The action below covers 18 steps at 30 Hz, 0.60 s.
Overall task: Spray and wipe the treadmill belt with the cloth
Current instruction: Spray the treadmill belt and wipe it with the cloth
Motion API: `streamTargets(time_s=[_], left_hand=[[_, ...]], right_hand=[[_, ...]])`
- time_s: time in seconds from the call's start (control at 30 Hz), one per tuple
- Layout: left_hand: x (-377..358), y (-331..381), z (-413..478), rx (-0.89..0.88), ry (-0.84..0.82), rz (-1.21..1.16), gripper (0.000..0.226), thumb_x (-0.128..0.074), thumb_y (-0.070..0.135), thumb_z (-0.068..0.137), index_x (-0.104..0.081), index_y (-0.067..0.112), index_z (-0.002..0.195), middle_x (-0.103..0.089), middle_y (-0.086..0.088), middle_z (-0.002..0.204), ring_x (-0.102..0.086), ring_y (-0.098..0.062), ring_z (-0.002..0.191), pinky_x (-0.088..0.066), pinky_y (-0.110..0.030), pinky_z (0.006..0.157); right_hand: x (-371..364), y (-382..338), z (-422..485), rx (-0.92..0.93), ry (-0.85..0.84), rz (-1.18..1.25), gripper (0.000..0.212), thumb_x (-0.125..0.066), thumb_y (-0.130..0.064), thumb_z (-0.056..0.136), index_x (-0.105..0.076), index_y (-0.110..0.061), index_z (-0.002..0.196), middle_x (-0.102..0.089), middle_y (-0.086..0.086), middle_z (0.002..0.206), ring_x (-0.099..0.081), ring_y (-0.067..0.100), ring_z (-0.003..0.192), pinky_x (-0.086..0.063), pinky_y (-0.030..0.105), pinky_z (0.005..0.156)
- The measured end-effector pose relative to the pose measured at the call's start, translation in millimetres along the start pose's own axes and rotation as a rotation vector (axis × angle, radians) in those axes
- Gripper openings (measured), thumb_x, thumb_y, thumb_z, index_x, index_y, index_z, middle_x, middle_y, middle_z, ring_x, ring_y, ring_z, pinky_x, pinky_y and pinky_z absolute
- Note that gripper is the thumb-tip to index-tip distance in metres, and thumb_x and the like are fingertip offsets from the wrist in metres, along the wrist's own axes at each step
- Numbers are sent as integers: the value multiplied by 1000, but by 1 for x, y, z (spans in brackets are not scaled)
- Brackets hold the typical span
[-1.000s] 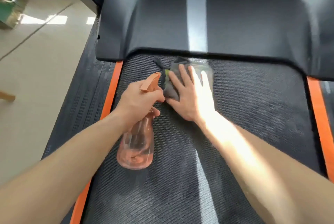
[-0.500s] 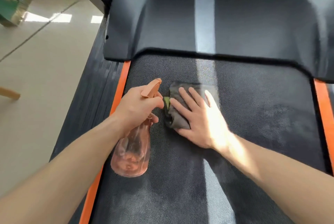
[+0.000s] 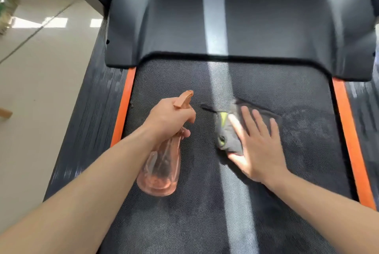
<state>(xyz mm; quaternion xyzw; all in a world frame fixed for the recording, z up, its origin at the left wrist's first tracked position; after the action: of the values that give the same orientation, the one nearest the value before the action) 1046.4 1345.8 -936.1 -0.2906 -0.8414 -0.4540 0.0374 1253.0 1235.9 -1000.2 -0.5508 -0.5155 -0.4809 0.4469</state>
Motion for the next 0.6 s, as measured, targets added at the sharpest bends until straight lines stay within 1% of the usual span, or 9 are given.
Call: streamTargets(time_s=[0.07, 0.13, 0.17, 0.23, 0.33, 0.43, 0.5, 0.53, 0.6], left_hand=[[-15, 7, 2, 23, -38, -3, 9, -71, 19, 70, -70, 13, 77, -74, -9, 83, -65, -21, 45, -47, -24, 54], [-31, 12, 8, 49, -49, -21, 7, -71, 12, 79, -68, 10, 72, -73, -8, 77, -63, -20, 45, -47, -23, 50], [-38, 15, 12, 55, -37, -27, 13, -70, 10, 82, -67, 9, 70, -72, -7, 73, -62, -19, 45, -49, -24, 49], [-54, 20, 19, 49, -20, 30, 12, -72, 16, 84, -71, 9, 74, -74, -4, 65, -67, -19, 50, -56, -28, 58], [-71, 26, 26, 41, -49, 41, 16, -76, 23, 76, -75, 11, 87, -77, -6, 67, -74, -21, 59, -61, -33, 68], [-77, 22, 28, 67, -75, 24, 19, -76, 22, 74, -75, 13, 91, -75, -6, 66, -73, -25, 62, -59, -38, 66], [-78, 20, 27, 81, -82, 38, 35, -74, 26, 66, -76, 10, 97, -71, -8, 62, -68, -25, 57, -55, -37, 64], [-78, 20, 27, 80, -85, 30, 36, -74, 27, 64, -76, 13, 97, -71, -8, 62, -67, -25, 55, -53, -36, 64], [-77, 20, 27, 82, -90, 32, 16, -76, 25, 73, -73, 20, 87, -72, -6, 64, -67, -23, 52, -52, -33, 62]], right_hand=[[-6, 30, -29, -184, -24, 11, 98, -35, -72, 74, -28, -27, 161, -15, 12, 171, -19, 36, 155, -12, 63, 120], [-8, 42, -44, -253, -45, 16, 97, -33, -71, 76, -30, -24, 160, -13, 13, 171, -17, 37, 155, -14, 66, 118], [-8, 43, -46, -245, -46, 17, 96, -34, -71, 77, -32, -23, 160, -14, 14, 170, -18, 38, 155, -15, 66, 118], [-7, 42, -45, -231, -36, 20, 94, -35, -70, 79, -34, -22, 159, -15, 14, 170, -20, 38, 154, -16, 66, 118], [-6, 42, -46, -233, -3, 14, 93, -36, -70, 79, -35, -23, 159, -16, 13, 170, -21, 37, 154, -15, 65, 118], [-5, 41, -46, -232, 14, 12, 93, -37, -70, 79, -34, -23, 159, -15, 14, 170, -20, 37, 155, -15, 66, 118], [-6, 41, -46, -229, 10, 10, 94, -37, -71, 79, -33, -23, 160, -14, 14, 170, -19, 37, 155, -14, 66, 119], [-6, 41, -45, -230, 6, 8, 94, -37, -71, 79, -33, -23, 160, -13, 14, 170, -18, 37, 155, -14, 66, 119], [-6, 42, -45, -228, 6, -3, 94, -38, -71, 79, -33, -23, 160, -14, 14, 170, -19, 38, 155, -14, 66, 119]])
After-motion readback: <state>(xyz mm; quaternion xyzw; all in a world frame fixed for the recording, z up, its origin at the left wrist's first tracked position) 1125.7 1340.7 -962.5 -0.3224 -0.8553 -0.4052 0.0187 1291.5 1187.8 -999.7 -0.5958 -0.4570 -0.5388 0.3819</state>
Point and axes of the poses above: each hand's wrist, its own z-axis towards the middle knuckle, its own x-axis out of the back of the hand, y = z × x, the point moved 9 cm from there along z, towards the middle knuckle
